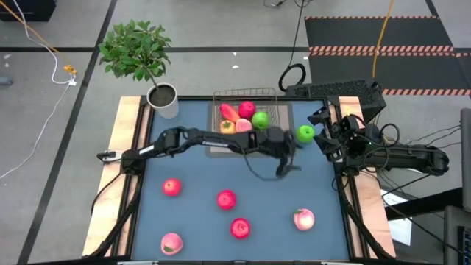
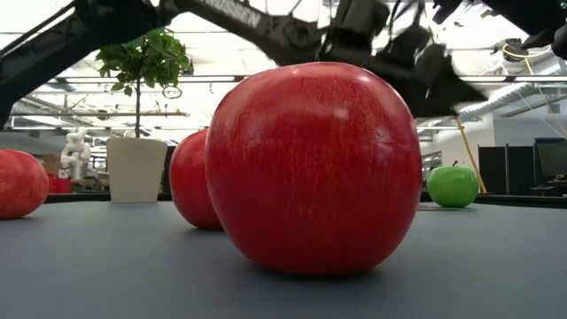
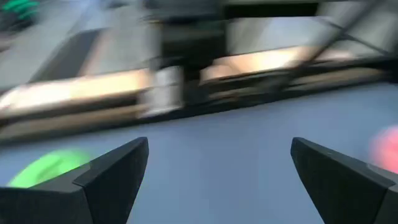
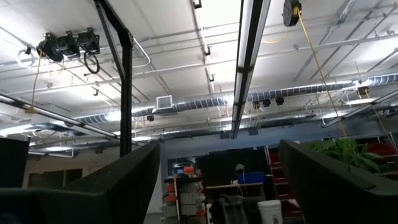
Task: Build produce basket
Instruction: Put the pink peach into the wire basket
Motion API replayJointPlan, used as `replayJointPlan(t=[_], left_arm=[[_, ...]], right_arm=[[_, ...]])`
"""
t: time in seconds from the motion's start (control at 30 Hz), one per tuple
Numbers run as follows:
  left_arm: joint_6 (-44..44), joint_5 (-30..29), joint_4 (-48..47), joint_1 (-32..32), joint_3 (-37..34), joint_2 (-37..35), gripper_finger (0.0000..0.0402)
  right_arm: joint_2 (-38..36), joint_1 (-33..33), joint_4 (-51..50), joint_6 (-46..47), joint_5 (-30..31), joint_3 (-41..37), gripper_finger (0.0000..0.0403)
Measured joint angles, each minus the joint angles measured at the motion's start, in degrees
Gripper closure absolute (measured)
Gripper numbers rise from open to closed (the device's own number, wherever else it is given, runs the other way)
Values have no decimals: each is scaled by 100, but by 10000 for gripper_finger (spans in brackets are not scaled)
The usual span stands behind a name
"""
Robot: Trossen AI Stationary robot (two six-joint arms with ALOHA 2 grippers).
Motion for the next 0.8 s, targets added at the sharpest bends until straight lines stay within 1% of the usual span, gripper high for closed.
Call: replayJointPlan(t=[0.03, 0.1, 0.2, 0.3, 0.33, 0.37, 0.43, 0.5, 0.53, 0.57, 0.6, 0.67, 0.73, 0.8], left_arm=[[223, 208, -51, -110, 43, -14, 7], [517, 416, -142, -341, 59, -39, 7], [574, 545, -375, -625, 49, -48, 7], [545, 522, -933, -813, 51, -61, 7], [552, 405, -1141, -874, 51, -61, 7], [548, 163, -1318, -934, 49, -59, 7], [504, -611, -1510, -1025, 44, -55, 7], [583, -1385, -1442, -1074, 44, -56, 7], [678, -1679, -1337, -1054, 44, -57, 7], [774, -1841, -1204, -996, 44, -57, 7], [846, -1842, -1075, -906, 44, -57, 7], [767, -1473, -680, -644, 44, -57, 7], [454, -1182, -190, -347, 45, -57, 7], [147, -1084, 209, -52, 49, -39, 7]], right_arm=[[0, 0, 0, -1, 0, 0, 83], [0, 0, 2, -1, 0, 0, 83], [-2, 0, 3, 43, 11, 0, 83], [0, 0, 13, 199, 13, 0, 83], [0, 0, 17, 219, 13, 0, 83], [0, 0, 17, 223, 13, 0, 83], [-2, 0, 24, 232, 14, 0, 83], [-2, 0, 28, 231, 29, 0, 83], [0, 0, 39, 230, 55, 0, 83], [0, 0, 43, 223, 134, 0, 83], [0, 0, 38, 221, 163, 0, 83], [5, 0, 42, 220, 177, 0, 83], [7, 0, 43, 218, 175, 0, 83], [7, 0, 44, 218, 177, 0, 83]])
